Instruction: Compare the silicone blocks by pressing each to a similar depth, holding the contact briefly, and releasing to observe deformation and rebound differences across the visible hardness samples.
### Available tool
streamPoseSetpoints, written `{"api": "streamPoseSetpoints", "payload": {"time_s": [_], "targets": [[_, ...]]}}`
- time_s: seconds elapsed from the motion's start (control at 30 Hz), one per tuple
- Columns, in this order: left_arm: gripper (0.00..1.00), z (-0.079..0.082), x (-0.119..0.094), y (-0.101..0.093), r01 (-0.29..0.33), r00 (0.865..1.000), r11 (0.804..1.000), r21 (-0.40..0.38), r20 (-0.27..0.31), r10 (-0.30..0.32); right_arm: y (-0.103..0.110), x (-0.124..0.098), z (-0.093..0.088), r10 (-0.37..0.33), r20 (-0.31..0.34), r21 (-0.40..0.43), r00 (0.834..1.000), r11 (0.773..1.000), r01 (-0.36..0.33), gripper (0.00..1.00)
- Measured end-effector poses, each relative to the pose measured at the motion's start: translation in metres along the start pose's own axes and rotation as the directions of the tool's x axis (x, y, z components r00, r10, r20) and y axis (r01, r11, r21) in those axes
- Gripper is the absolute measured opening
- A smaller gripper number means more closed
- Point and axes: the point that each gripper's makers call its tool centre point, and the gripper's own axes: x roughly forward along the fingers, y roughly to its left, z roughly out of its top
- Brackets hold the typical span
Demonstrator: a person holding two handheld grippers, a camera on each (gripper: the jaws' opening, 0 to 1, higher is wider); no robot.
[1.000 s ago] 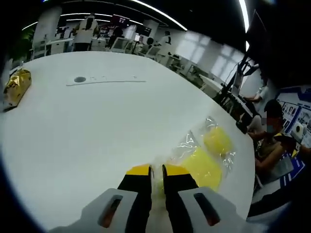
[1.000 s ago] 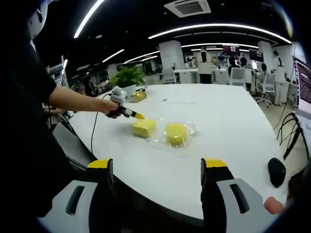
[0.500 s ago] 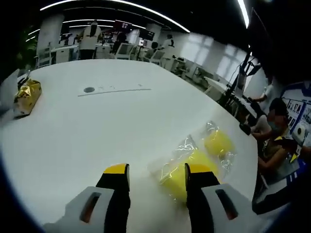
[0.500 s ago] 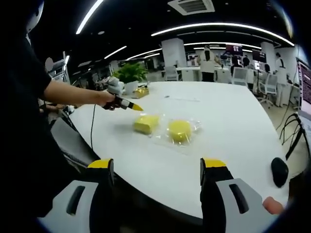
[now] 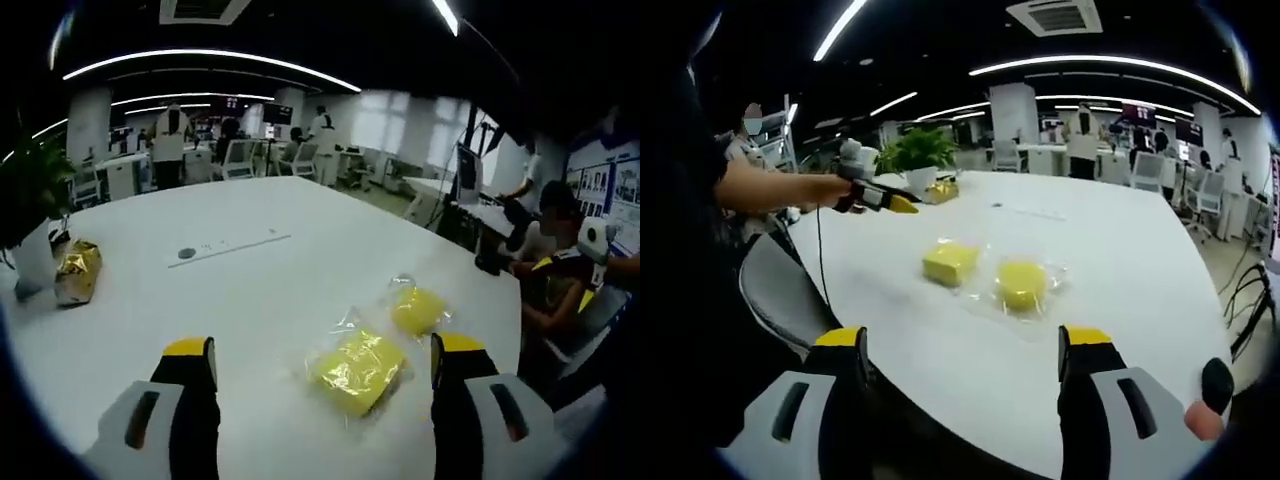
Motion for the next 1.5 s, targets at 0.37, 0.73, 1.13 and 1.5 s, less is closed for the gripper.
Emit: {"api": "streamPoseSetpoints", "payload": {"time_s": [0.37, 0.73, 1.13, 1.5], "targets": [[0.99, 0.018, -0.038, -0.053, 0.093, 0.991, 0.988, 0.125, 0.081, -0.104, -0.003, 0.003, 0.023, 0.016, 0.051, -0.049, 0.999, 0.999, -0.014, 0.80], [0.99, 0.055, -0.085, -0.084, 0.099, 0.953, 0.991, 0.094, 0.277, -0.122, -0.012, -0.003, 0.038, -0.004, 0.082, -0.095, 0.997, 0.995, 0.012, 0.78], [0.99, 0.018, -0.112, -0.100, 0.094, 0.969, 0.990, 0.101, 0.219, -0.115, -0.011, -0.005, 0.048, 0.013, 0.093, -0.139, 0.996, 0.990, 0.000, 0.84], [0.99, -0.020, -0.123, -0.110, 0.118, 0.983, 0.988, 0.101, 0.128, -0.130, -0.001, -0.001, 0.043, 0.080, 0.092, -0.056, 0.993, 0.996, -0.075, 0.96]]}}
